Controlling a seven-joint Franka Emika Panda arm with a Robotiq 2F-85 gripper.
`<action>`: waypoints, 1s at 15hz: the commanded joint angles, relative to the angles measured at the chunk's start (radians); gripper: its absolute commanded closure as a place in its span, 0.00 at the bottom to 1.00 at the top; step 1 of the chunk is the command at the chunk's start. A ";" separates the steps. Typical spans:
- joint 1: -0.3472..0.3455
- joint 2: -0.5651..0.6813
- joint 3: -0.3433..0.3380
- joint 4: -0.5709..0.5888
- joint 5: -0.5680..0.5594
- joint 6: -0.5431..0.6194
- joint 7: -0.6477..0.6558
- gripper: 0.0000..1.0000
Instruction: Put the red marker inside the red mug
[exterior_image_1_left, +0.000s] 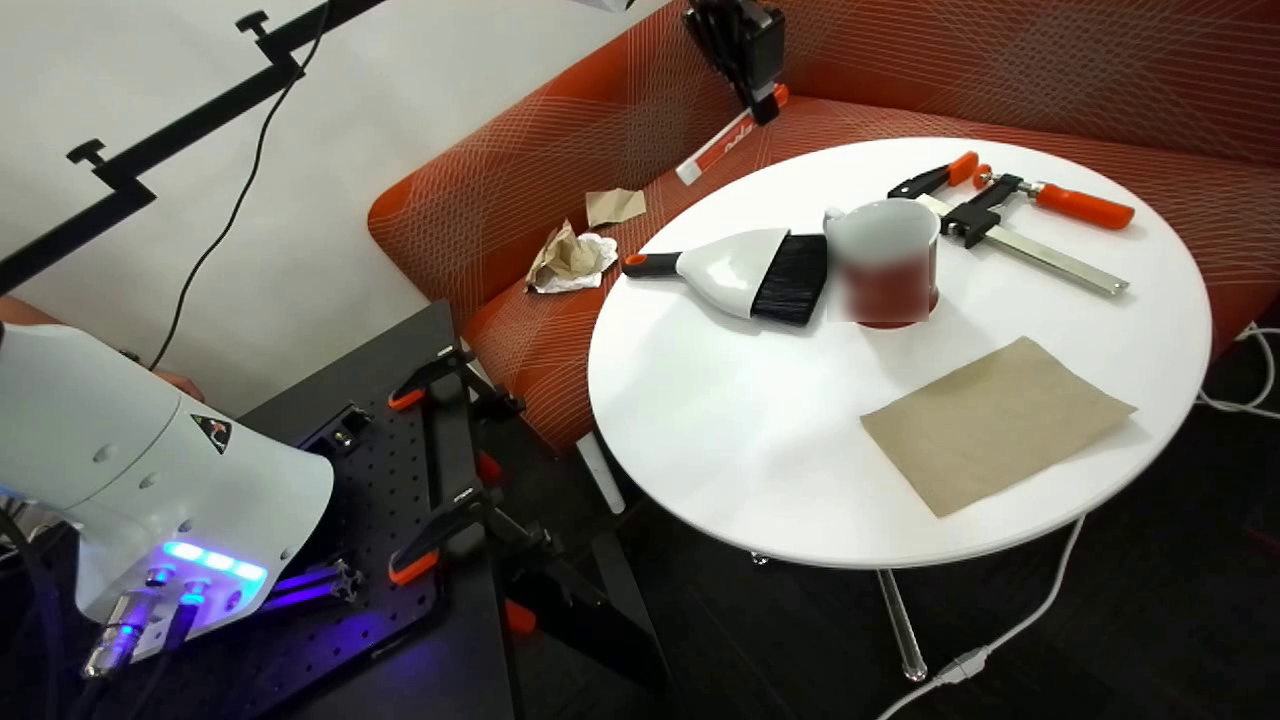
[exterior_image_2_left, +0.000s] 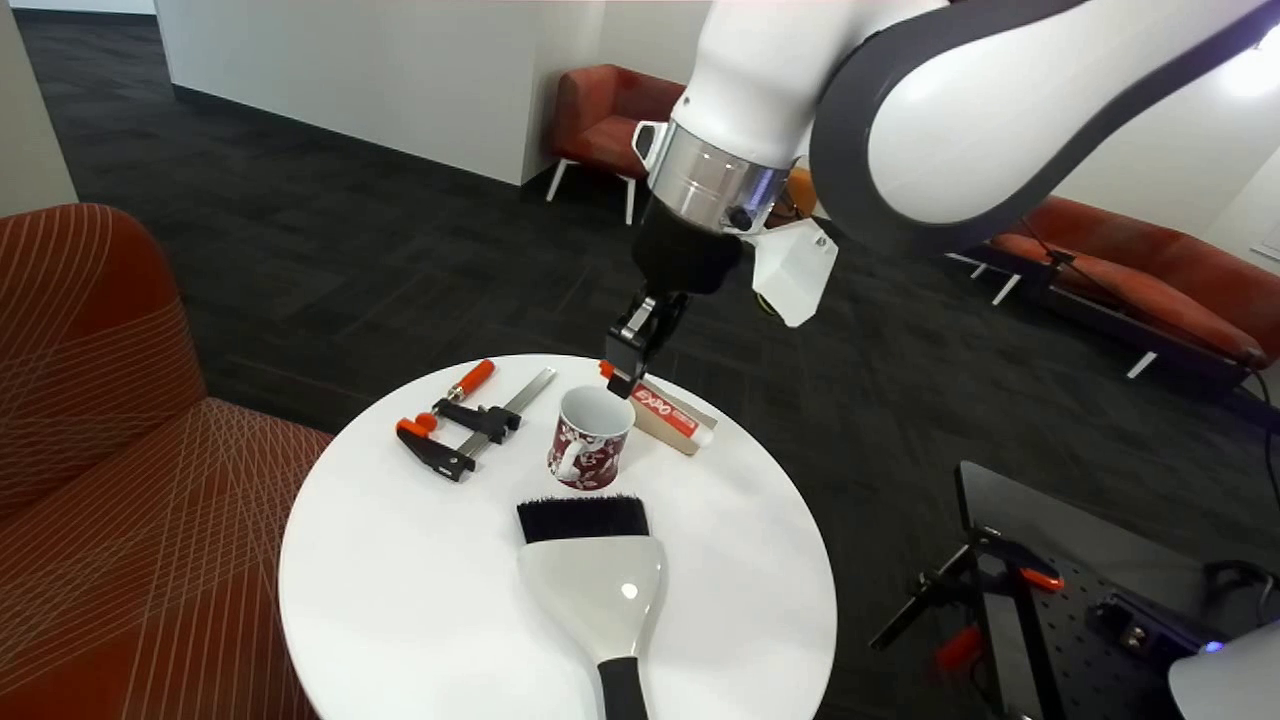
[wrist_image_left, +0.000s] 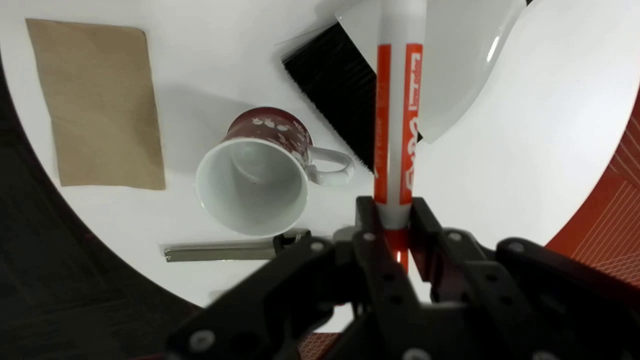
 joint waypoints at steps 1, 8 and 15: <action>0.062 0.004 -0.073 -0.006 -0.126 0.071 0.162 0.95; 0.246 0.066 -0.284 0.039 -0.490 0.110 0.631 0.95; 0.389 0.128 -0.436 0.112 -0.856 0.098 1.127 0.95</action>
